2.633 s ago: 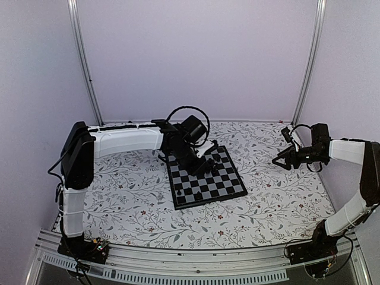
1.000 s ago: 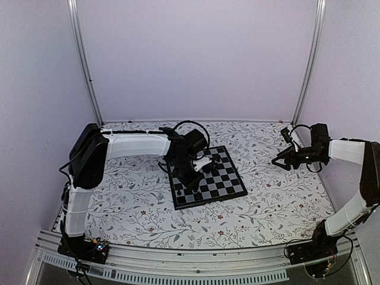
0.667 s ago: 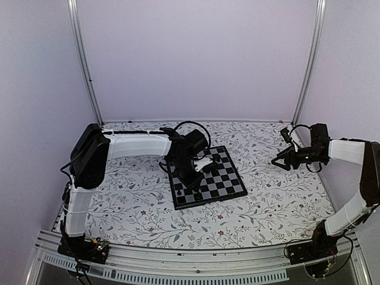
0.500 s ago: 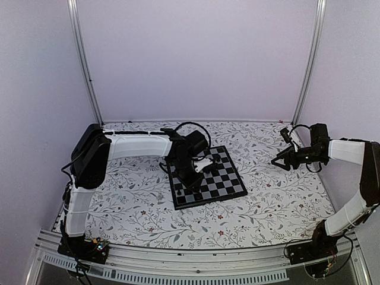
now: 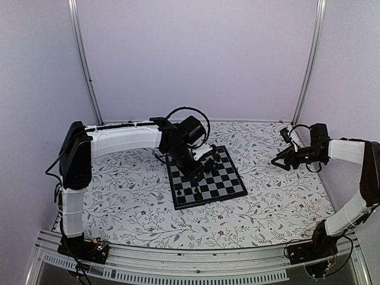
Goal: Set up the chess pieces on the board
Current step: Place the chess piece on the chessboard, then pick up the chess piece from the chessboard.
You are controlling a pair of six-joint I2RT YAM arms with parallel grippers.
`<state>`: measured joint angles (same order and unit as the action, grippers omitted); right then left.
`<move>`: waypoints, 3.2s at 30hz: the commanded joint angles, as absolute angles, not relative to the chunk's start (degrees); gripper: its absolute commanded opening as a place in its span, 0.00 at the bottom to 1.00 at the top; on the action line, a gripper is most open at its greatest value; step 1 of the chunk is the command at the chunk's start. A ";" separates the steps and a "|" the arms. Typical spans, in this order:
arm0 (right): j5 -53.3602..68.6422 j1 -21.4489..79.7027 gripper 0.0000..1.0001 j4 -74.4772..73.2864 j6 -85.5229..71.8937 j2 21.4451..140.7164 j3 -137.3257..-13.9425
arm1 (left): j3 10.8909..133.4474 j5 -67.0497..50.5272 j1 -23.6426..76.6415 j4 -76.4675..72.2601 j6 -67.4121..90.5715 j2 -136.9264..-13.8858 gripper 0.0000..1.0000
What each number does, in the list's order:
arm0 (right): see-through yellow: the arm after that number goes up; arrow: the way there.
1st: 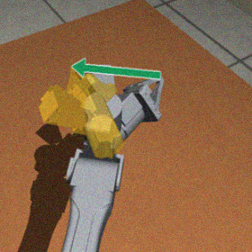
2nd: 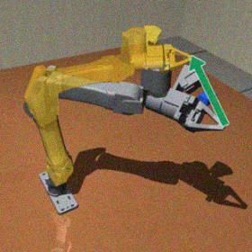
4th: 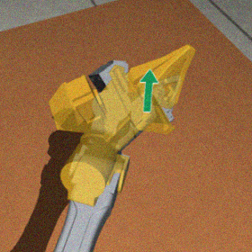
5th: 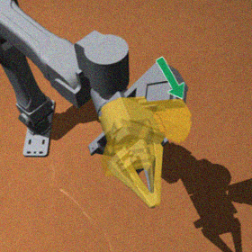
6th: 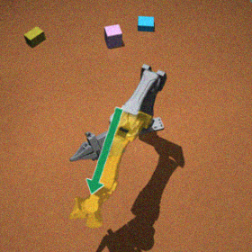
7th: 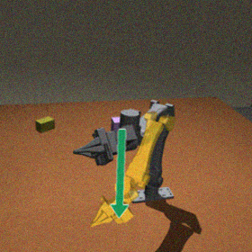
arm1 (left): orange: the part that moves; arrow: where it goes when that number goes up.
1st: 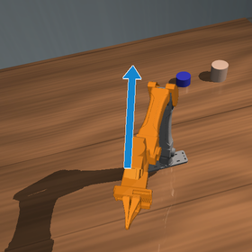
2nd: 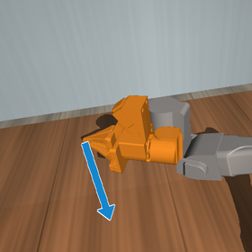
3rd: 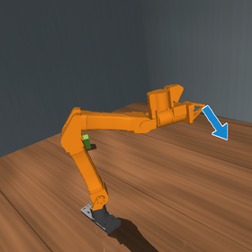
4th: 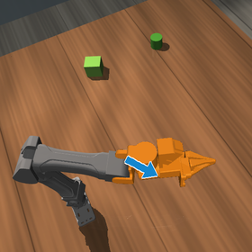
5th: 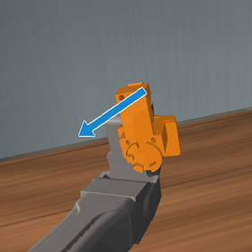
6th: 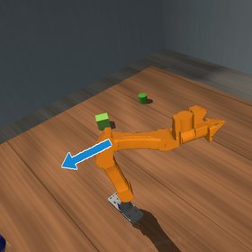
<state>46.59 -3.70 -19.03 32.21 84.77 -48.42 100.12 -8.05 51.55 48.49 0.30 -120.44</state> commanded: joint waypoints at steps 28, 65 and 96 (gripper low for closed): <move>25.99 29.57 0.33 -35.91 38.01 111.24 -86.03 | 69.65 1.82 33.53 -1.88 10.70 -91.86 0.66; 18.90 38.32 0.18 -41.38 35.93 127.41 -102.89 | 69.74 -7.26 33.22 -0.92 8.63 -90.33 0.65; 22.47 39.01 0.00 -45.97 36.77 119.25 -101.66 | 71.15 -7.85 33.13 2.21 6.85 -91.65 0.65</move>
